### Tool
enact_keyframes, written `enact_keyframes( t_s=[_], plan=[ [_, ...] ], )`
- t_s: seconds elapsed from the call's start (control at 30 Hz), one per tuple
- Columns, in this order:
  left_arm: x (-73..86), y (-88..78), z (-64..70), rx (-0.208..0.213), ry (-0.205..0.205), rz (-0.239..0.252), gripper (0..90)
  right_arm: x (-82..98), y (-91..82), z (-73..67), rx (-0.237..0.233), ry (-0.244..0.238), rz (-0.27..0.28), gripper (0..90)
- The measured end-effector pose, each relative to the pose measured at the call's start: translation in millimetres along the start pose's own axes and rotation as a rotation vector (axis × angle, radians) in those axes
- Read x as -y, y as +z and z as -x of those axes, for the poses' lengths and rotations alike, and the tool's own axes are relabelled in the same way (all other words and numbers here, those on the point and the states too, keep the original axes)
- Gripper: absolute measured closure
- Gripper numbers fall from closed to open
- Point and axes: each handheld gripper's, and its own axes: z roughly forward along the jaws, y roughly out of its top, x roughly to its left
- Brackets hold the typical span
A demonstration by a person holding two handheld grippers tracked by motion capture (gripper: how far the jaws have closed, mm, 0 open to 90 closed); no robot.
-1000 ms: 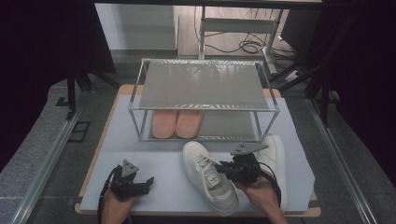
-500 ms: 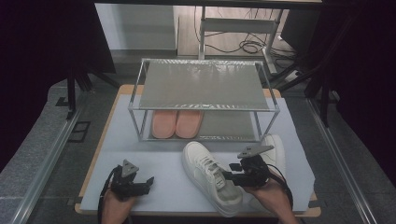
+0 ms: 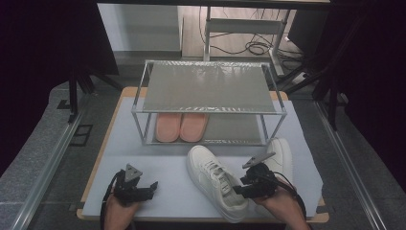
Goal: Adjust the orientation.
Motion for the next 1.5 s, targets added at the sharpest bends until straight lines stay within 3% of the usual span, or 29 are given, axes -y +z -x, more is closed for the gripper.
enact_keyframes(
  t_s=[0.23,0.37,0.43,0.53,0.97,1.23,1.5],
  plan=[
    [0.0,0.2,0.2,0.0,-0.003,0.003,13.3,-3.8,6.4,-0.2,0.012,-0.014,-0.044,58.7],
    [0.0,0.2,0.2,0.0,-0.004,0.003,13.3,-6.7,9.7,-0.4,-0.013,-0.016,-0.054,70.6],
    [0.0,0.2,0.2,0.0,-0.004,0.003,13.3,-7.5,9.8,-2.7,0.001,-0.022,-0.06,76.1],
    [0.0,0.2,0.2,0.0,-0.003,0.003,13.3,-7.3,9.5,-1.5,-0.011,-0.008,-0.054,80.6],
    [0.0,0.0,-0.1,0.001,0.0,0.0,13.3,-6.7,-1.1,18.8,-0.236,0.173,0.038,83.6],
    [0.0,0.2,0.2,0.0,-0.004,0.003,13.3,-15.1,-8.5,17.0,-0.353,0.201,0.09,83.7],
    [0.0,0.2,-0.2,0.0,0.0,0.003,13.3,-26.0,-17.1,18.6,-0.415,0.223,0.159,83.7]
  ],
)
